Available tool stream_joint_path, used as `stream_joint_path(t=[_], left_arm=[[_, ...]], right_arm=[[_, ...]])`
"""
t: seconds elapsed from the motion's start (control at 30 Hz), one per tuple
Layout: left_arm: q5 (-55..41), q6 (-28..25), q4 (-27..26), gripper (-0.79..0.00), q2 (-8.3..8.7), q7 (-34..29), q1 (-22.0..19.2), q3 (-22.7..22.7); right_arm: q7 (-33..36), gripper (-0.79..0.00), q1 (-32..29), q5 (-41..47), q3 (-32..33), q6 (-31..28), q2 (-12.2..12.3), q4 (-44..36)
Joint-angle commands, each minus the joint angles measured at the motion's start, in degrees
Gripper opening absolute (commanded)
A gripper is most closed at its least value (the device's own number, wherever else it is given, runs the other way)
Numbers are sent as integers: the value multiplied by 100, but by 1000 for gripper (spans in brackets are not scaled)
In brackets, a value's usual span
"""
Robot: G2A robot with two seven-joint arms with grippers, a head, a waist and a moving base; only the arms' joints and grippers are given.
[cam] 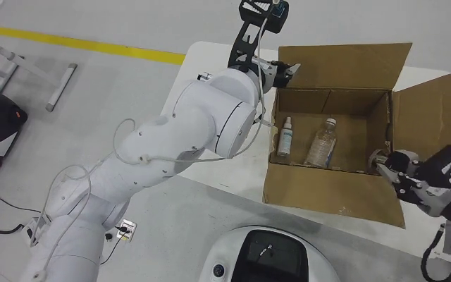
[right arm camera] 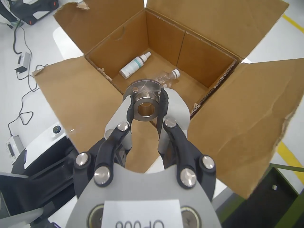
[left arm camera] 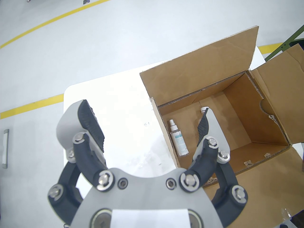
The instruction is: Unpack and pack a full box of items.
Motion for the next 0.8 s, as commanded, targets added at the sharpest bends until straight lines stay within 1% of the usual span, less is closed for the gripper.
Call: stream_joint_path(t=[0.0,0.13,0.2,0.67,0.77], left_arm=[[0,0,0,0,0,0,0,0],[0,0,0,0,0,0,0,0],[0,0,0,0,0,0,0,0],[0,0,0,0,0,0,0,0],[0,0,0,0,0,0,0,0]], right_arm=[[49,-785,542,-390,-653,239,-85,225],[80,-785,1339,-663,-1595,691,-302,679],[126,-785,1626,-714,-1909,840,-395,832],[126,-785,1626,-714,-1909,840,-395,832],[-41,-785,1526,-735,-1999,945,-428,904]])
